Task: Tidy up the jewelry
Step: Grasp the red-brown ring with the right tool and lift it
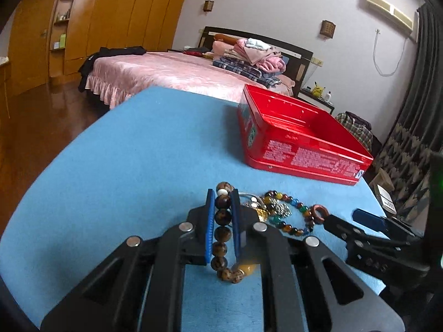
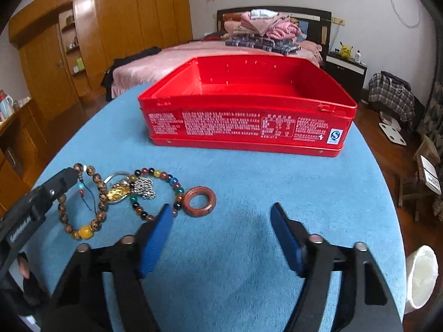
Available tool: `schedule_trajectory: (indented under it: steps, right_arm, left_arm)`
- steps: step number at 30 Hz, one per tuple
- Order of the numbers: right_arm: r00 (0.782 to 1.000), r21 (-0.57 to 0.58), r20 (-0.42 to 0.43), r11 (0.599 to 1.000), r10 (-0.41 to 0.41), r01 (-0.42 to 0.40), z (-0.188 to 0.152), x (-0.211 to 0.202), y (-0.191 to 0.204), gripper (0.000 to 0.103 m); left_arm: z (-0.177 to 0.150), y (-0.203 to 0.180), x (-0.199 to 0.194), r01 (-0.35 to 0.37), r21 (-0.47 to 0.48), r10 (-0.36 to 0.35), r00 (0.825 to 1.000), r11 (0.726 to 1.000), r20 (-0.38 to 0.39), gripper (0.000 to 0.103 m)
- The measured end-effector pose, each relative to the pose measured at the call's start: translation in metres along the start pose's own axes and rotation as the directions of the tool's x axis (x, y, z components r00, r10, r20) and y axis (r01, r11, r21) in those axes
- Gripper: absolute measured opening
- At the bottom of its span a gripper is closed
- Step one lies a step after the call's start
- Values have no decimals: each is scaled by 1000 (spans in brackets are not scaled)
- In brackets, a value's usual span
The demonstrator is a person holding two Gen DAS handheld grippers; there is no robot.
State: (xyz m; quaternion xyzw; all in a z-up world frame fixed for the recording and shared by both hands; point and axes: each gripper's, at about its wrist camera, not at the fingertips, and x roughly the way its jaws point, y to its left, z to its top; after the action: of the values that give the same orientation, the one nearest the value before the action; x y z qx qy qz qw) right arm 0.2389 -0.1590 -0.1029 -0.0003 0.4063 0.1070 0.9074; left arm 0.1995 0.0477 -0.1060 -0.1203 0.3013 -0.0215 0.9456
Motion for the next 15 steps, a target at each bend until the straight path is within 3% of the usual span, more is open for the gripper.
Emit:
schedule_trajectory:
  steps: [9, 11, 14, 15]
  right_arm:
    - [999, -25, -40, 999, -24, 23, 5, 8, 11, 51]
    - [999, -22, -45, 1000, -17, 16, 7, 9, 12, 45]
    - [999, -19, -42, 1000, -5, 4, 7, 8, 14, 29]
    - [999, -16, -42, 1000, 0, -1, 7, 8, 13, 29]
  left_arm:
    - [-2, 4, 4, 33, -17, -34, 999, 999, -12, 10]
    - [-2, 5, 4, 36, -18, -37, 999, 999, -12, 10]
    - [-3, 5, 4, 38, -19, -38, 999, 999, -12, 10]
    - [-3, 5, 3, 38, -19, -39, 999, 999, -11, 10]
